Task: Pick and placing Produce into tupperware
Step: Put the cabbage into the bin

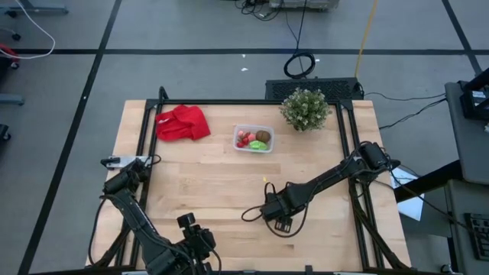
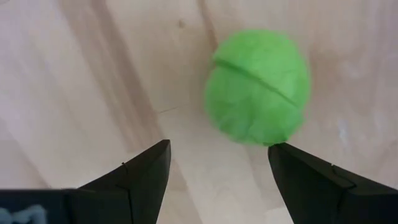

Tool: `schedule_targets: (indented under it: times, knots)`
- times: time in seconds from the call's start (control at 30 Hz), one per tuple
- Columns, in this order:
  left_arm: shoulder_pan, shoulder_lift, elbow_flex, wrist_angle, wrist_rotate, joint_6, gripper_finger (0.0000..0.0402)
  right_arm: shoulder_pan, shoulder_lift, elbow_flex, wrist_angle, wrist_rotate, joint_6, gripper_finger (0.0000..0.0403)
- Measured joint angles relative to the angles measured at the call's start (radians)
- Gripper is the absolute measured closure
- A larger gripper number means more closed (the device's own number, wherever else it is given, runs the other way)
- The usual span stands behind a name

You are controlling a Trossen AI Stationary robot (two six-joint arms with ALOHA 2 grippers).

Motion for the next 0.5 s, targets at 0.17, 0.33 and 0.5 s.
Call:
schedule_targets:
  times: [0.17, 0.33, 0.5]
  knots:
    - [0.0, 0.0, 0.0, 0.0, 0.007, 0.0, 0.0243, -0.026, -0.001, 0.001, -0.007, 0.0, -0.011, 0.014]
    - [0.0, 0.0, 0.0, 0.0, 0.007, 0.0, 0.0243, -0.052, -0.002, 0.001, -0.012, -0.001, -0.033, 0.014]
    - [0.0, 0.0, 0.0, -0.001, 0.007, 0.001, 0.0243, -0.069, -0.002, 0.001, -0.014, -0.001, -0.049, 0.014]
